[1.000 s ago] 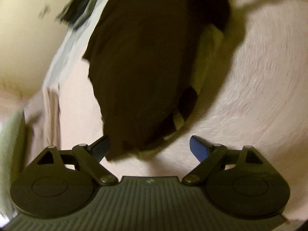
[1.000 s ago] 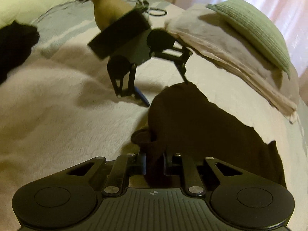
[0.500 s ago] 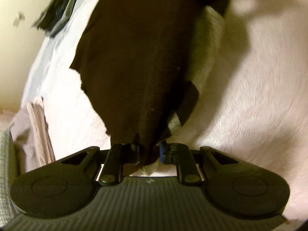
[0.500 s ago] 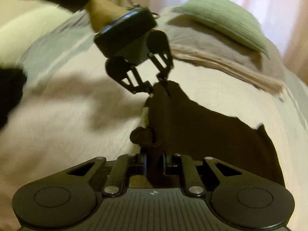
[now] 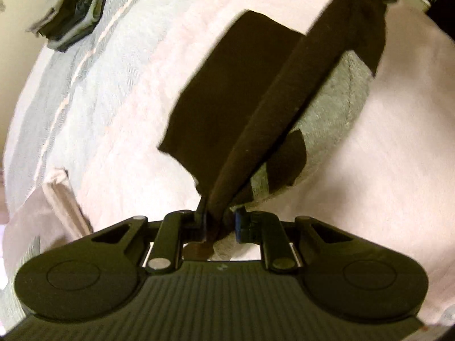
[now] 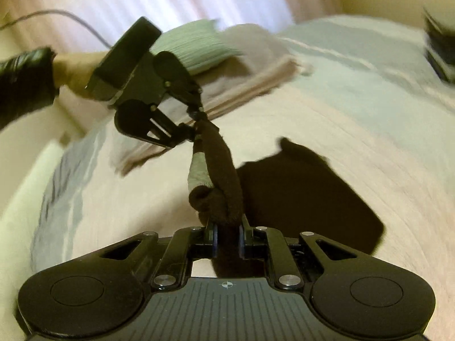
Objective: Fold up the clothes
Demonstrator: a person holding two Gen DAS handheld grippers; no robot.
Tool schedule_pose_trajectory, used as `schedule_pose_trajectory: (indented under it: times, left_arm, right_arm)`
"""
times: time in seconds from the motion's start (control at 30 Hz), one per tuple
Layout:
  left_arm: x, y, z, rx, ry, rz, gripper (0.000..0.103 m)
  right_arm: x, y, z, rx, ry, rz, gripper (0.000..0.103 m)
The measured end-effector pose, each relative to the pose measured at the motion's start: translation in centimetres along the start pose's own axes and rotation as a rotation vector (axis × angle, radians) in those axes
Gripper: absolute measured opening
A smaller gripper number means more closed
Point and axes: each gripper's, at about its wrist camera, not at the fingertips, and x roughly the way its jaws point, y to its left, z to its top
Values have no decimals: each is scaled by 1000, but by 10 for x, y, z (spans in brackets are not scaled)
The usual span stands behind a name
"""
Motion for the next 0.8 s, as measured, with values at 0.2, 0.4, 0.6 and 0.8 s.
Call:
schedule_pose_trajectory:
  times: [0.2,0.4,0.6,0.8]
  left_arm:
    - [68,64,60,17,48,-136,14]
    - [142,91,94,11,88,-248,15]
    - [173,110,96,-75,96,-257,44]
    - [138,160,49,-383,48,-128,48]
  right_arm:
    - [11,-97,10,254,-2,25,9]
    - [30,-165,0,457,25,33,9]
    - [17,-197,-7,572,3,-56,28]
    - [-32,-153,19,331,-111,-228,31]
